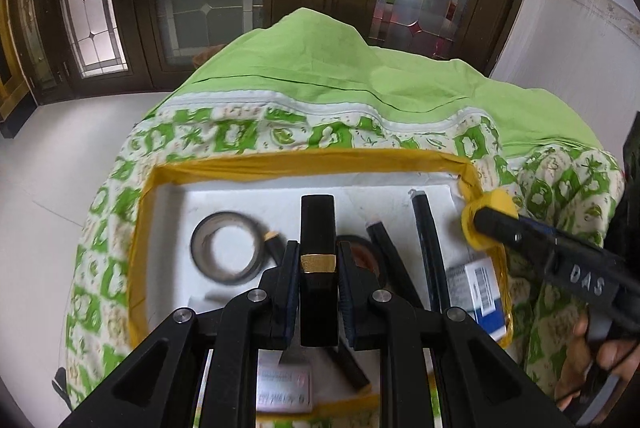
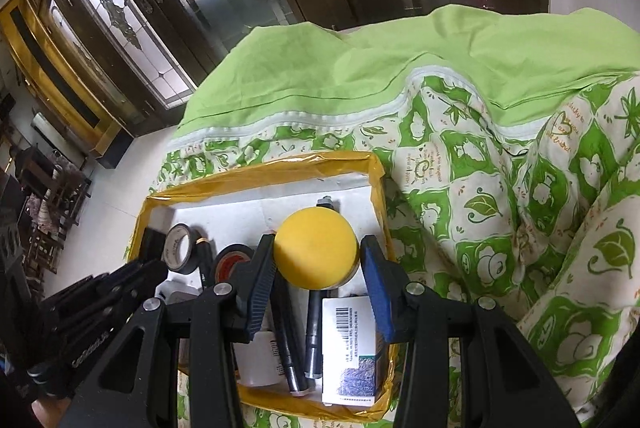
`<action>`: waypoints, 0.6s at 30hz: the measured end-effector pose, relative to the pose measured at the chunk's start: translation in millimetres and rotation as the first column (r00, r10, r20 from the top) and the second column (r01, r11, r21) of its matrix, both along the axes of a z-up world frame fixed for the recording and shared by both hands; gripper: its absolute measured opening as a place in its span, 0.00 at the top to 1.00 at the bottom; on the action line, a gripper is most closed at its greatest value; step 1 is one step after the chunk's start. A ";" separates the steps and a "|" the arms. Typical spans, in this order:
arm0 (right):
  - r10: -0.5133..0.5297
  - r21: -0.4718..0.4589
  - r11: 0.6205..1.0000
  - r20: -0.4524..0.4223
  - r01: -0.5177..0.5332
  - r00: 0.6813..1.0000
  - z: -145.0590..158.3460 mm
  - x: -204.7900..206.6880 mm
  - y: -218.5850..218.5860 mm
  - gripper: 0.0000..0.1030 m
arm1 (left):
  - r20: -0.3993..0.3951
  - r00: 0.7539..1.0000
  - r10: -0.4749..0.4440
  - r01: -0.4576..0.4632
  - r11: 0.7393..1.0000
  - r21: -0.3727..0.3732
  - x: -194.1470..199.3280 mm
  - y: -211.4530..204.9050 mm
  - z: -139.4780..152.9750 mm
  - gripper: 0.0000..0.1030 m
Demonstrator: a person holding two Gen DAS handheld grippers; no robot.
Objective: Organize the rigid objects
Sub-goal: 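Lower the lipstick into the tray with the left tool while the right tool releases the sponge there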
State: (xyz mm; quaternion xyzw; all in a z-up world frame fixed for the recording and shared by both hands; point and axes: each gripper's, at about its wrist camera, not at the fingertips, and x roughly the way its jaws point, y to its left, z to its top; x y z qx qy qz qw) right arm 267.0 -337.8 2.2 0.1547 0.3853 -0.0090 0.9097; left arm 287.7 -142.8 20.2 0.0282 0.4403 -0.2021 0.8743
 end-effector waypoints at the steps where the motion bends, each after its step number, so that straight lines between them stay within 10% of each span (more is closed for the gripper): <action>1: -0.001 -0.003 1.000 -0.005 0.001 1.000 -1.4 1.6 0.1 0.59 | 0.000 1.000 -0.002 0.002 1.000 0.007 3.6 -3.3 -1.3 0.83; 18: -0.020 -0.058 0.998 -0.073 0.015 0.997 -22.1 16.1 3.2 0.59 | -0.011 1.000 -0.005 0.006 0.995 0.101 33.0 -25.8 -36.4 0.83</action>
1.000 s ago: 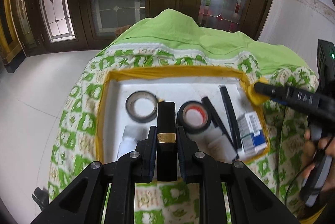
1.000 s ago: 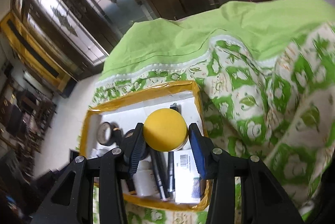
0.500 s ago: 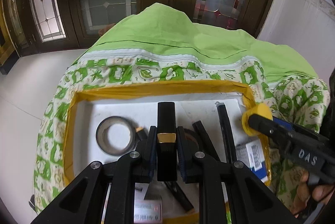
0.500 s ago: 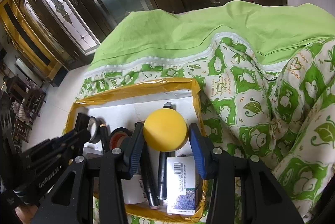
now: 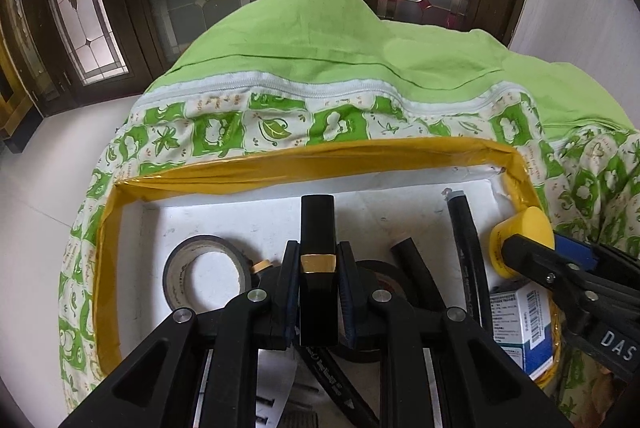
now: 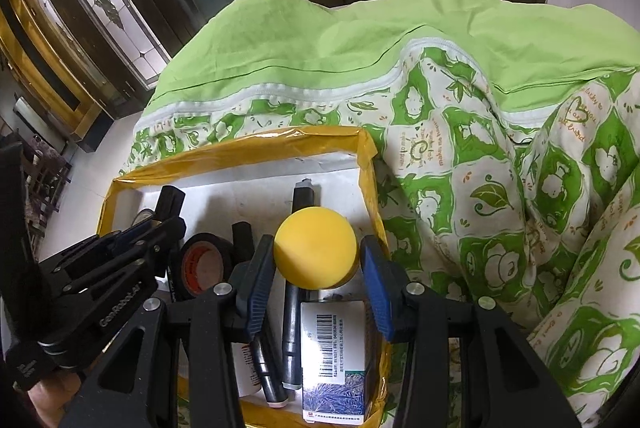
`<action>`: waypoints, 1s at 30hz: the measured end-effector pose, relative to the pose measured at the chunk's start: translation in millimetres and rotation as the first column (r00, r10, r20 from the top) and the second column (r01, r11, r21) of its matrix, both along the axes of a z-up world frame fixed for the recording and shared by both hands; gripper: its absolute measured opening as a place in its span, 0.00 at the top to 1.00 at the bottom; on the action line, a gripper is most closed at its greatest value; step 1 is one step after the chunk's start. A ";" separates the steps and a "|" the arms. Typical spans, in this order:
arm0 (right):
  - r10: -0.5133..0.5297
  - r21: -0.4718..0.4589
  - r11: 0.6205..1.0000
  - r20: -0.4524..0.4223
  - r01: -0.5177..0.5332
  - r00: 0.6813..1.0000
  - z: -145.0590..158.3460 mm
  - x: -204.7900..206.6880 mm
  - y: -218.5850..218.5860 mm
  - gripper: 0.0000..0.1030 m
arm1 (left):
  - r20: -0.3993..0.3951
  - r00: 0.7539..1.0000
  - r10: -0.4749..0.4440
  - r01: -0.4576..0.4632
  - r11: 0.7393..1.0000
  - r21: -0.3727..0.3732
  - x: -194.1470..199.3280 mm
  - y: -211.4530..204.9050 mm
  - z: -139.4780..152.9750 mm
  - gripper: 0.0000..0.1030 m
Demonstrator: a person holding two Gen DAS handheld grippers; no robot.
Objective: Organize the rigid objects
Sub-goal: 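Lower the lipstick into the tray with the left tool while the right tool releases the sponge there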
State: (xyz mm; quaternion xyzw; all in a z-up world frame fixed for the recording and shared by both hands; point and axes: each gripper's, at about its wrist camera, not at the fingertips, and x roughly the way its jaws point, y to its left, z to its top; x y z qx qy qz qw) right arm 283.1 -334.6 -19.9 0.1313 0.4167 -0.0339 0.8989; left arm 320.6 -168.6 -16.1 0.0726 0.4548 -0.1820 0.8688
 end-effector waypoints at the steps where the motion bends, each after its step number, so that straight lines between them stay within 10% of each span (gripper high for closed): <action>1: -0.002 0.000 1.000 -0.001 0.002 1.000 -0.2 0.2 -0.3 0.59 | 0.001 1.000 -0.001 0.001 1.000 0.004 0.9 -0.9 -1.1 0.83; 17: -0.015 -0.029 0.999 -0.006 0.015 1.000 -2.7 8.3 1.6 0.59 | -0.034 0.999 0.035 -0.035 0.999 -0.007 18.6 2.8 -15.0 0.82; 20: -0.018 -0.041 0.999 0.000 0.018 1.000 -2.9 8.9 2.4 0.59 | -0.036 0.998 0.052 -0.053 0.998 -0.037 21.0 10.3 -12.3 0.65; 22: -0.015 -0.048 0.999 0.007 0.015 1.000 -3.0 8.8 3.1 0.59 | -0.016 0.998 0.065 -0.066 0.997 -0.045 19.0 15.1 -7.7 0.36; 30: -0.016 -0.051 0.998 0.092 0.021 0.996 7.0 -10.8 10.0 0.44 | 0.037 0.994 0.104 -0.100 0.990 -0.095 -20.5 47.6 24.4 0.22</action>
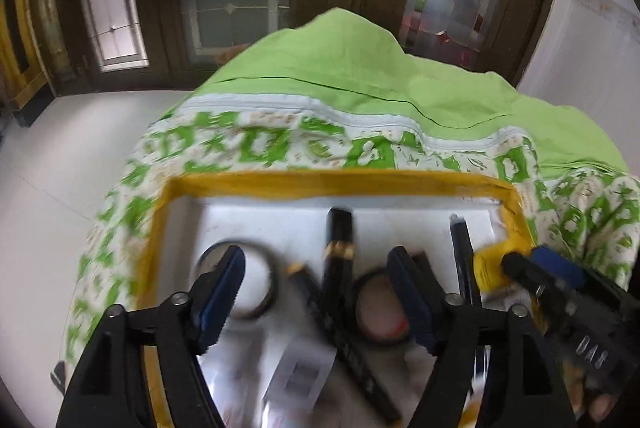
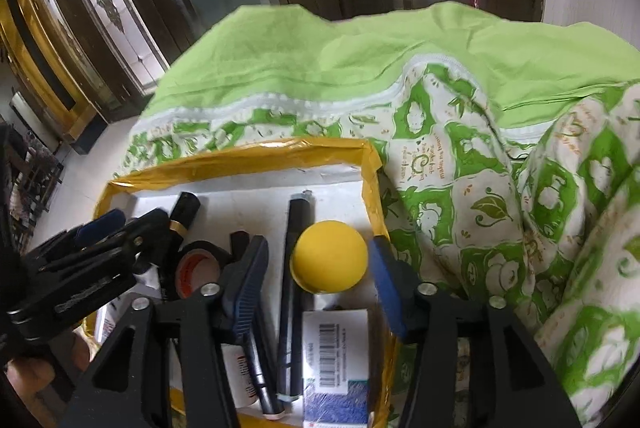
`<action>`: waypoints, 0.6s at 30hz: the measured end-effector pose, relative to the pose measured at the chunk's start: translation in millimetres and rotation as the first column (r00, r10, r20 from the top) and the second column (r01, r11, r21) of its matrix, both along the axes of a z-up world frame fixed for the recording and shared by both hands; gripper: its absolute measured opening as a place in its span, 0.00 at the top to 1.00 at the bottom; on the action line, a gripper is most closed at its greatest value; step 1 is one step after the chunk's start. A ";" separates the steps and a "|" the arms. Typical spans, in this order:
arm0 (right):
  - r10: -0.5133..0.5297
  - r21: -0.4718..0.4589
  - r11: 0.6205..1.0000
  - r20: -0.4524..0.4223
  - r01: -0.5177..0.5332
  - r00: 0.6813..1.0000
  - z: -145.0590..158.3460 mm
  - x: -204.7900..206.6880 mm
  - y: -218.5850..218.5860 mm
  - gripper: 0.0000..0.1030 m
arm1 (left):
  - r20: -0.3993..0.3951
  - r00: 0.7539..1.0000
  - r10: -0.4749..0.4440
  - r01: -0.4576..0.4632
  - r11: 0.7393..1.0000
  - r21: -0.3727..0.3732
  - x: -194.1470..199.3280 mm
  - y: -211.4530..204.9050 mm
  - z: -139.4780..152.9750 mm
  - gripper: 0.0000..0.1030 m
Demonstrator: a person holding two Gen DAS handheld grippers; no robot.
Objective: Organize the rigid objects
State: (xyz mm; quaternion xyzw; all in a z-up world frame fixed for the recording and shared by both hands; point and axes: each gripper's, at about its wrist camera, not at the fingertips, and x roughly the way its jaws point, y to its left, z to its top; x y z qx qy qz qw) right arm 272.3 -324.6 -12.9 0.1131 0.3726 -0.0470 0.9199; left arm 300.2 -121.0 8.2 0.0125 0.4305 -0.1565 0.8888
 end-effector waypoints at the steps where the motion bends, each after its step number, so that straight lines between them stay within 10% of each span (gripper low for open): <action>1: -0.006 0.006 1.000 0.022 0.006 1.000 4.2 -6.8 0.1 0.41 | 0.006 1.000 0.011 -0.011 1.000 0.004 -9.0 6.0 1.4 0.19; 8: -0.054 0.031 0.998 0.159 0.050 0.986 32.5 -71.6 5.6 0.11 | 0.068 0.995 0.073 -0.083 0.986 0.147 -112.1 53.8 -13.7 0.14; 18: 0.001 -0.023 1.000 0.112 0.002 0.994 6.9 -141.9 41.3 0.03 | 0.144 0.987 0.074 -0.098 0.981 0.168 -228.4 79.8 1.6 0.06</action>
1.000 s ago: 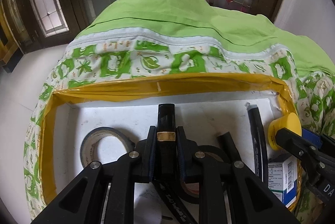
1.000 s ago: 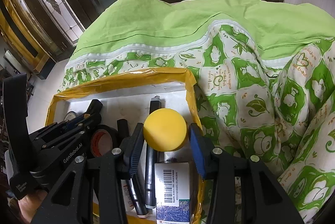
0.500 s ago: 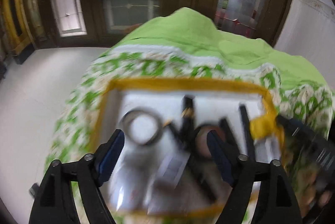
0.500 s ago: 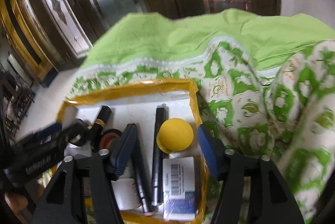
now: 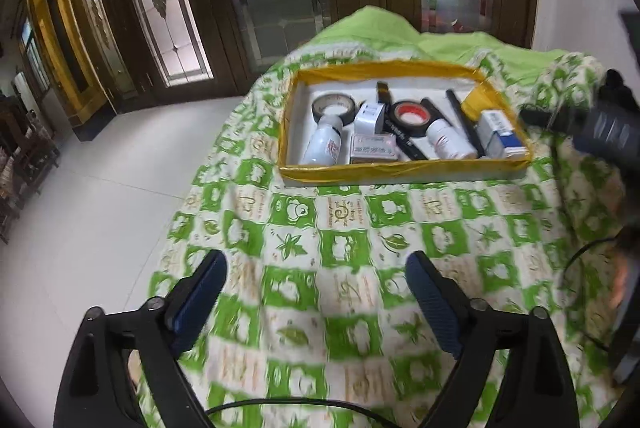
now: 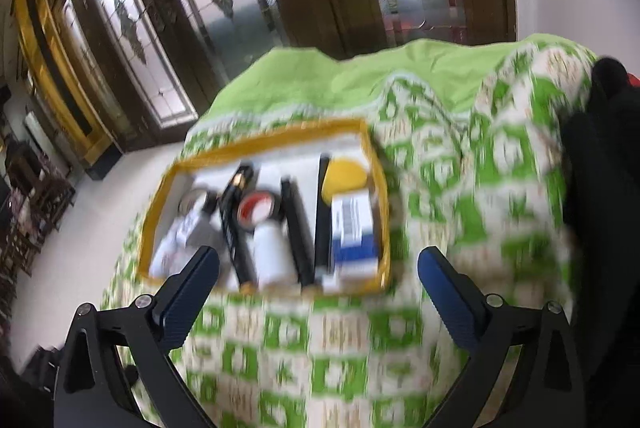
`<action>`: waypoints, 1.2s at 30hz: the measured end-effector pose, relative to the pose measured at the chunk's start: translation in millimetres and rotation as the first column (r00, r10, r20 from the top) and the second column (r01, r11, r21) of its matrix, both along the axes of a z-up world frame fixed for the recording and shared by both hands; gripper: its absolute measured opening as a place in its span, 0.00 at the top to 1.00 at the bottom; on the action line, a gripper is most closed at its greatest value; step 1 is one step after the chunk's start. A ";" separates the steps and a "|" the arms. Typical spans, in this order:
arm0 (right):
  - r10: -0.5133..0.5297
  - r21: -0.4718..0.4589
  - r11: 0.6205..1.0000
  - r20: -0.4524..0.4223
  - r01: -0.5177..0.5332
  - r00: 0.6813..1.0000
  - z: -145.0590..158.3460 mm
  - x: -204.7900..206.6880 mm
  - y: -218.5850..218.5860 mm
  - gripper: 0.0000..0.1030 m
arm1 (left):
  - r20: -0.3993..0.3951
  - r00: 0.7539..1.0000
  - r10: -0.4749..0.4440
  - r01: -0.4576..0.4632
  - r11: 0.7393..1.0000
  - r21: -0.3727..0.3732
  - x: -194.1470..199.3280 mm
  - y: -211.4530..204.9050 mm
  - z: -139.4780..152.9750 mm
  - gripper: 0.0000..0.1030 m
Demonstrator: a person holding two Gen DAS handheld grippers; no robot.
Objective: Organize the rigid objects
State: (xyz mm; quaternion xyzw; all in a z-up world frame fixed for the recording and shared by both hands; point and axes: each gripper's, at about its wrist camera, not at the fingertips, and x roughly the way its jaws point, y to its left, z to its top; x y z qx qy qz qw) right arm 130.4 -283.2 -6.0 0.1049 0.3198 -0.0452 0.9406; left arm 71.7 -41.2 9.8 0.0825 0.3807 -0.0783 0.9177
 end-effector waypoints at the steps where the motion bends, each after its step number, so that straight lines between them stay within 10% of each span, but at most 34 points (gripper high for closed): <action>1: 0.009 -0.009 1.000 -0.012 -0.009 1.000 -4.2 -6.8 4.7 0.03 | 0.013 1.000 0.003 -0.003 1.000 -0.002 -5.0 0.1 5.7 0.05; 17: 0.020 -0.099 0.995 0.082 -0.012 0.996 -1.4 -124.7 37.1 0.00 | 0.106 0.994 -0.039 0.044 0.998 -0.050 -76.7 0.6 59.4 0.01; 36: -0.013 -0.108 0.994 0.131 0.027 0.991 5.8 -132.8 30.1 0.00 | 0.095 0.994 -0.045 0.048 0.998 -0.032 -74.7 -9.6 60.4 0.01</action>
